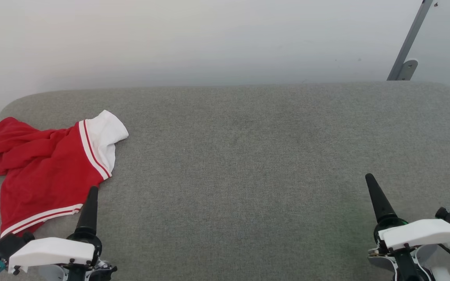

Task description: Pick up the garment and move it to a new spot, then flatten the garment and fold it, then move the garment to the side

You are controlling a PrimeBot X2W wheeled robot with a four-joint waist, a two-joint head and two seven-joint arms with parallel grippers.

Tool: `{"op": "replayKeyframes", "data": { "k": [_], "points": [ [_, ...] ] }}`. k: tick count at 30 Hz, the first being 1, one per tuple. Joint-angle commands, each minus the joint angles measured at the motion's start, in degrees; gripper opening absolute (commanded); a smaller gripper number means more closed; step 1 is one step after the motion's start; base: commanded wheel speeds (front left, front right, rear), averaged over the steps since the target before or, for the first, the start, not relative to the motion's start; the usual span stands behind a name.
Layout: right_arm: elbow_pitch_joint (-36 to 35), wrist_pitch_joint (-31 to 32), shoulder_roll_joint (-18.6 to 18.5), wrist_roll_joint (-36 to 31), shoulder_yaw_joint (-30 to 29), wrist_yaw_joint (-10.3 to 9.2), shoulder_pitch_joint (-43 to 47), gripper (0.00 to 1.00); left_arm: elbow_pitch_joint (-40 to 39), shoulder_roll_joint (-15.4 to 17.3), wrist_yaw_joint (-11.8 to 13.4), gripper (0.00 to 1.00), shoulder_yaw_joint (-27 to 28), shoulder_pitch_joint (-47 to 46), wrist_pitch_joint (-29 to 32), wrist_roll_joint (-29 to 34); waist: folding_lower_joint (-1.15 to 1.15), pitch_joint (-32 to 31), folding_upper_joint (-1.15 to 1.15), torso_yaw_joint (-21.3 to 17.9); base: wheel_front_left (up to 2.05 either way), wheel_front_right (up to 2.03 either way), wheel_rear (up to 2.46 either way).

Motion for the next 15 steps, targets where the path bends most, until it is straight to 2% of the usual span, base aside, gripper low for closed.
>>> {"op": "replayKeyframes", "data": {
  "k": [1, 15],
  "points": [
    [-1.04, -0.71, -0.48, -4.01, 0.42, 0.01, -1.95, 1.00, -1.63, 1.06, 0.50, 1.00, -0.52, -0.58, -0.97, 4.06, 0.00, -0.01, 0.00, 0.01, 0.00, 0.00, 0.00],
    [-2.04, -2.75, -0.62, -15.90, 1.13, 0.01, -2.23, 1.00, -2.88, 1.95, -0.30, 1.00, -0.61, 0.57, -3.99, 14.84, 0.00, -0.06, 0.00, -0.19, 0.00, 0.00, 0.00]
  ]
}}
